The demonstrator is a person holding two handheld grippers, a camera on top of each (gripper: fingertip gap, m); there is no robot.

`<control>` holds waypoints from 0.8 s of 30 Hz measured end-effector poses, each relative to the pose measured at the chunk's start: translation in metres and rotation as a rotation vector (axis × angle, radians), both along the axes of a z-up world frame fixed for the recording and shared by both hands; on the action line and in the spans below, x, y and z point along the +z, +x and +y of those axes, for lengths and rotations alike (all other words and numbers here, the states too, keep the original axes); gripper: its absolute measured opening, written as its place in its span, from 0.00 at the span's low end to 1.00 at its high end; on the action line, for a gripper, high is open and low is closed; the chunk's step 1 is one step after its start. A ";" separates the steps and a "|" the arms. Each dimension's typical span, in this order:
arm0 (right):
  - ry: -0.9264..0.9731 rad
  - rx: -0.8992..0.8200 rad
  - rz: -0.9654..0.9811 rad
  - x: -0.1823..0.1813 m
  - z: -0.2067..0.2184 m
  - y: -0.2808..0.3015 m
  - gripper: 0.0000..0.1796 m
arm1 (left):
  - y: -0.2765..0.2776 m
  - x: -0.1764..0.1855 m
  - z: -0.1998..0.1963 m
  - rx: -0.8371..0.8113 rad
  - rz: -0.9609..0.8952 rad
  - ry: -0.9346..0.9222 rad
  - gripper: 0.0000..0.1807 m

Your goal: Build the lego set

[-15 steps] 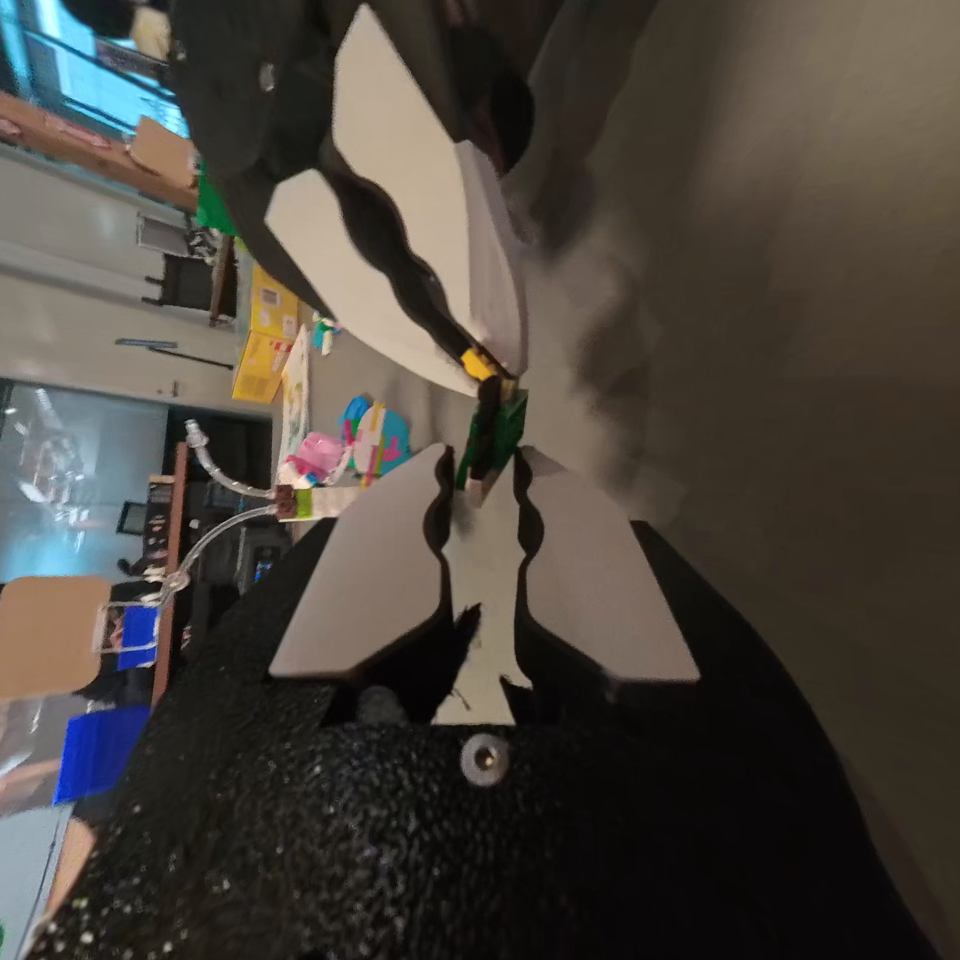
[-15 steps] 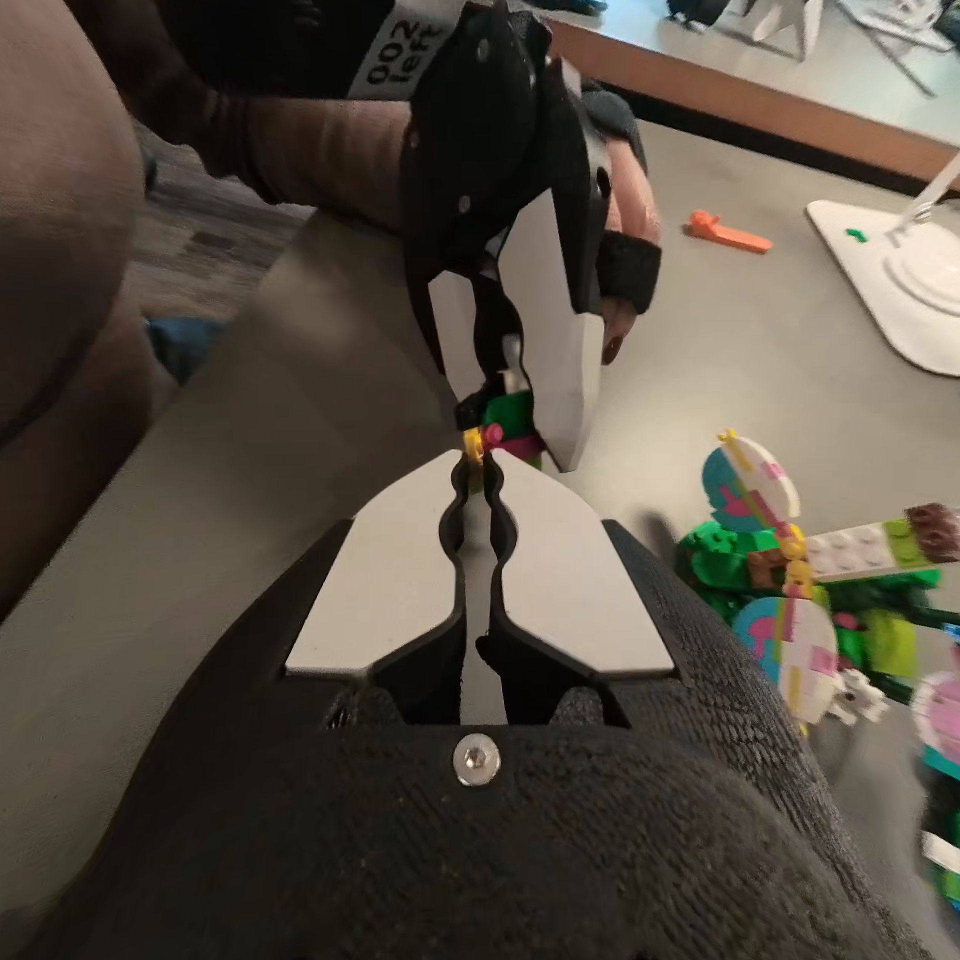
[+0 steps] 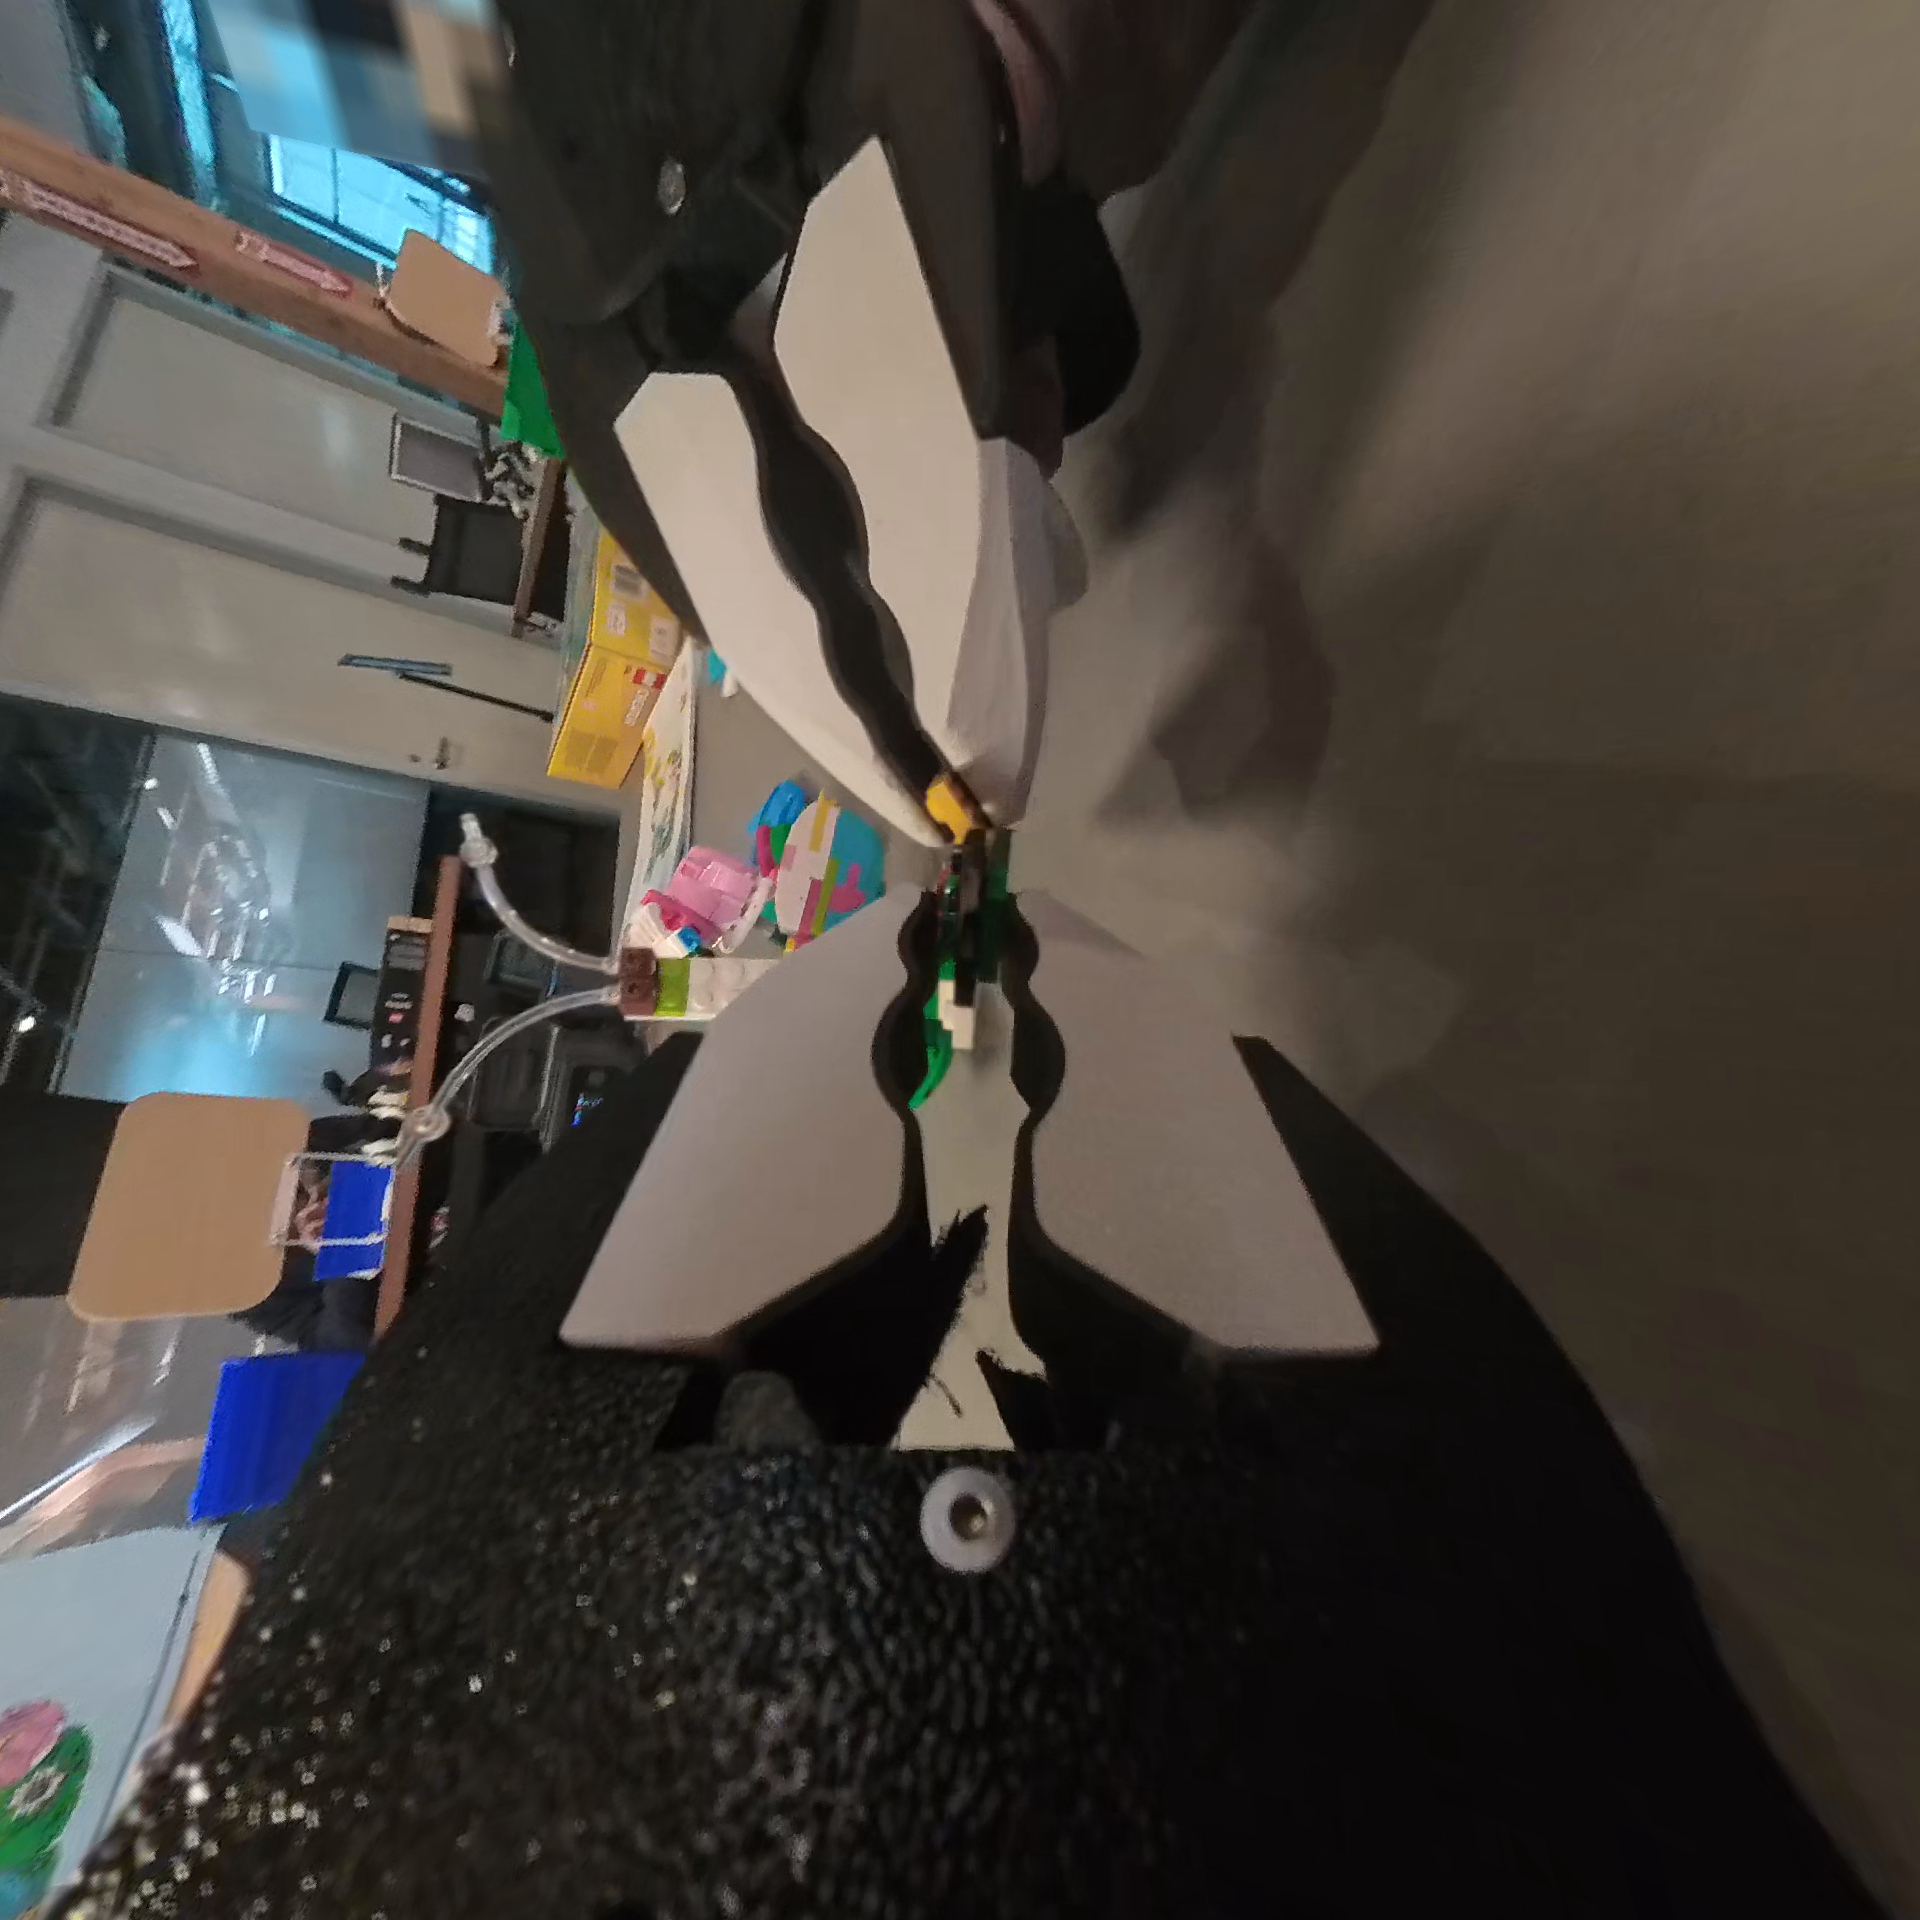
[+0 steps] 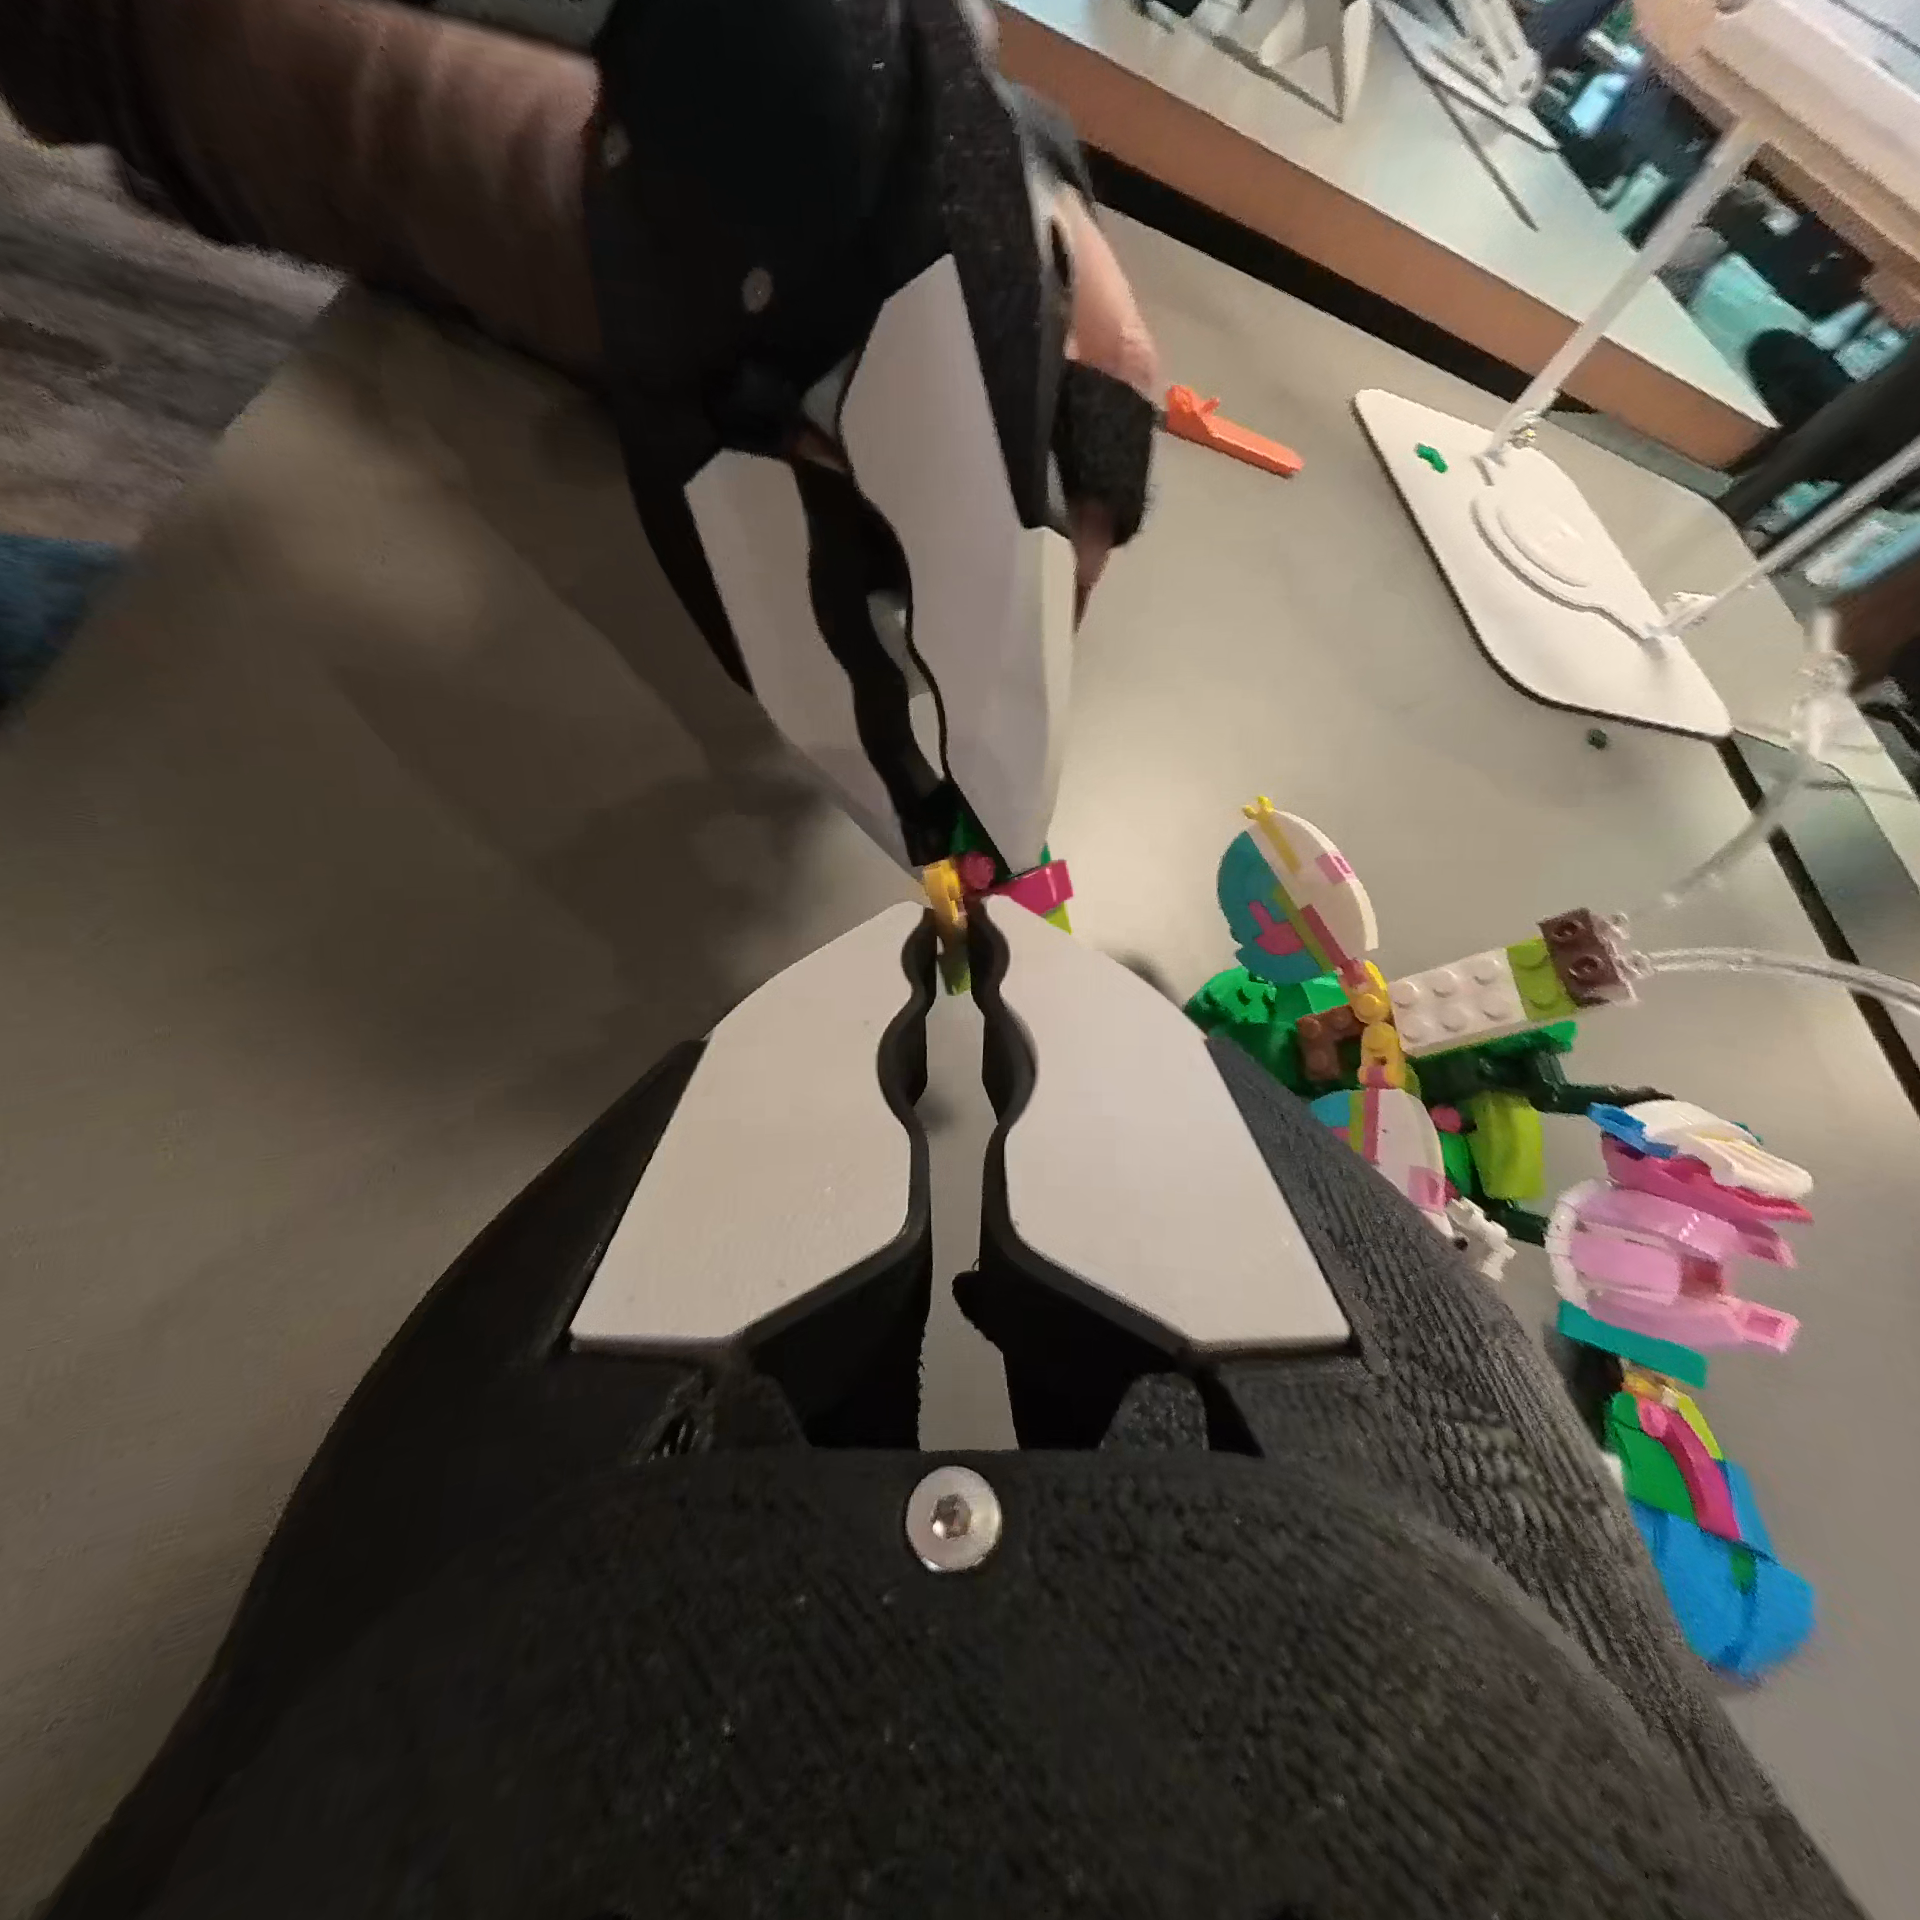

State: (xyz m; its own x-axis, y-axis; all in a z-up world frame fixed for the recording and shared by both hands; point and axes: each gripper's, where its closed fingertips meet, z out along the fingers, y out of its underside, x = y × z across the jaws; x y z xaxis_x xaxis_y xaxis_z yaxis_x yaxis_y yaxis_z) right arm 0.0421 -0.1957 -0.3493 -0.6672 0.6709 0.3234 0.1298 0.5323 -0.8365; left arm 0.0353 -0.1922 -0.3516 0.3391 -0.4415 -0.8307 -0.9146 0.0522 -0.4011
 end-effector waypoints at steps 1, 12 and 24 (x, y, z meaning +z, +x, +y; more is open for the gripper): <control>-0.027 -0.022 0.007 0.002 0.002 -0.002 0.02 | -0.002 0.001 0.001 0.012 0.005 0.015 0.06; -0.484 -0.153 -0.041 0.024 0.009 -0.014 0.03 | -0.014 0.021 0.009 0.113 0.038 0.168 0.06; -0.078 -0.221 0.054 0.003 0.014 -0.014 0.03 | -0.014 0.000 0.012 0.130 0.019 0.068 0.06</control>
State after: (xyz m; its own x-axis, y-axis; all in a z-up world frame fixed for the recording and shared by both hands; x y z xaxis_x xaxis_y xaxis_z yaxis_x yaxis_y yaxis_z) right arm 0.0284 -0.1819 -0.3466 -0.4848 0.8229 0.2963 0.1896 0.4296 -0.8829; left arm 0.0211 -0.1800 -0.3515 0.3738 -0.3375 -0.8639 -0.9227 -0.0405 -0.3834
